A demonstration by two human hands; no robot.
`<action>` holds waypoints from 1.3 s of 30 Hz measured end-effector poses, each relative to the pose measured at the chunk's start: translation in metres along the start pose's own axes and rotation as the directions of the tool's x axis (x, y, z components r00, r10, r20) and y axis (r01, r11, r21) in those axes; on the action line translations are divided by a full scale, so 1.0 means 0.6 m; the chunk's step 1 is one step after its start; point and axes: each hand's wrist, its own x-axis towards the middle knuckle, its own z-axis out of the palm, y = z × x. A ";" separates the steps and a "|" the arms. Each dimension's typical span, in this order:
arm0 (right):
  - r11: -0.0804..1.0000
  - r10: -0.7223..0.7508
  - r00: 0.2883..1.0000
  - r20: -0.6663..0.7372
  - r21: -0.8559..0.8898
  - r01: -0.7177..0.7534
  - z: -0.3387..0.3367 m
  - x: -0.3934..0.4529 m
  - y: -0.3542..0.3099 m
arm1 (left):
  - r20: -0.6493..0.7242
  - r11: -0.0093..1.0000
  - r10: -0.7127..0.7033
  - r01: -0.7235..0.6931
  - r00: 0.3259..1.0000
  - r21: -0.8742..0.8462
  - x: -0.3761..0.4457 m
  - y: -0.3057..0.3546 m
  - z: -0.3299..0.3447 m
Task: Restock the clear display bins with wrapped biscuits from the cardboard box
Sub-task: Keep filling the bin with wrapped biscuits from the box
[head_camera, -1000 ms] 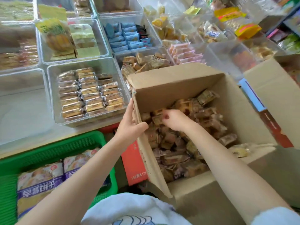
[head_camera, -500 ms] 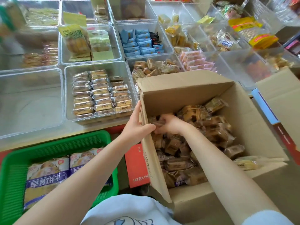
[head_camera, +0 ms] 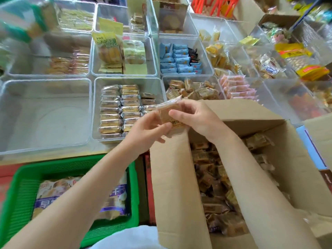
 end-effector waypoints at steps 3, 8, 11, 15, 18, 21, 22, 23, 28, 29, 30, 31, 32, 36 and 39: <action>0.980 -0.023 0.999 0.040 -0.194 0.031 0.032 0.065 -0.003 | -0.092 0.996 0.042 -0.034 0.995 0.079 0.037 -0.040 -0.066; 0.748 -0.081 0.995 -0.063 -0.664 0.019 0.065 0.196 0.017 | -0.132 0.660 0.024 0.084 0.991 0.747 0.108 -0.148 -0.162; 0.446 -0.098 0.992 -0.079 -0.894 -0.027 0.067 0.281 0.032 | -0.126 0.363 -0.032 0.129 0.992 0.923 0.124 -0.222 -0.209; 0.192 -0.034 0.999 -0.016 -0.981 -0.009 0.087 0.370 0.075 | -0.113 0.312 -0.075 0.131 0.991 0.941 0.120 -0.262 -0.226; 0.135 0.061 0.998 0.023 -0.991 0.014 0.110 0.410 0.108 | -0.081 0.304 -0.082 0.103 0.993 0.947 0.120 -0.259 -0.228; 0.118 0.188 0.981 0.055 -0.992 0.033 0.132 0.423 0.139 | 0.018 0.246 -0.094 0.006 0.995 0.969 0.114 -0.260 -0.233; 0.131 0.241 0.969 0.055 -0.991 0.024 0.137 0.424 0.147 | 0.030 0.228 -0.098 -0.006 0.995 0.974 0.113 -0.259 -0.234; 0.148 0.298 0.953 0.055 -0.989 0.010 0.142 0.424 0.152 | 0.027 0.218 -0.098 -0.005 0.995 0.976 0.113 -0.260 -0.235; 0.241 0.496 0.864 0.087 -0.970 -0.041 0.153 0.408 0.134 | 0.005 0.221 -0.092 0.015 0.996 0.975 0.118 -0.263 -0.233; 0.293 0.487 0.867 0.105 -0.955 -0.049 0.149 0.399 0.121 | 0.002 0.221 -0.098 0.020 0.995 0.975 0.118 -0.262 -0.233; 0.370 0.457 0.882 0.115 -0.927 -0.070 0.142 0.386 0.106 | -0.006 0.219 -0.104 0.029 0.995 0.975 0.117 -0.260 -0.232; 0.468 0.410 0.905 0.109 -0.877 -0.106 0.133 0.367 0.088 | -0.016 0.216 -0.107 0.039 0.994 0.976 0.117 -0.259 -0.230; 0.580 0.358 0.929 0.095 -0.802 -0.142 0.123 0.341 0.066 | -0.029 0.210 -0.108 0.051 0.994 0.976 0.115 -0.257 -0.227; 0.942 0.234 0.968 0.094 -0.268 -0.202 0.065 0.188 -0.012 | -0.094 0.192 -0.118 0.116 0.989 0.975 0.096 -0.253 -0.200; 0.970 0.230 0.950 0.211 0.024 -0.241 -0.001 0.065 -0.024 | -0.135 0.302 -0.048 0.143 0.990 0.942 0.079 -0.234 -0.159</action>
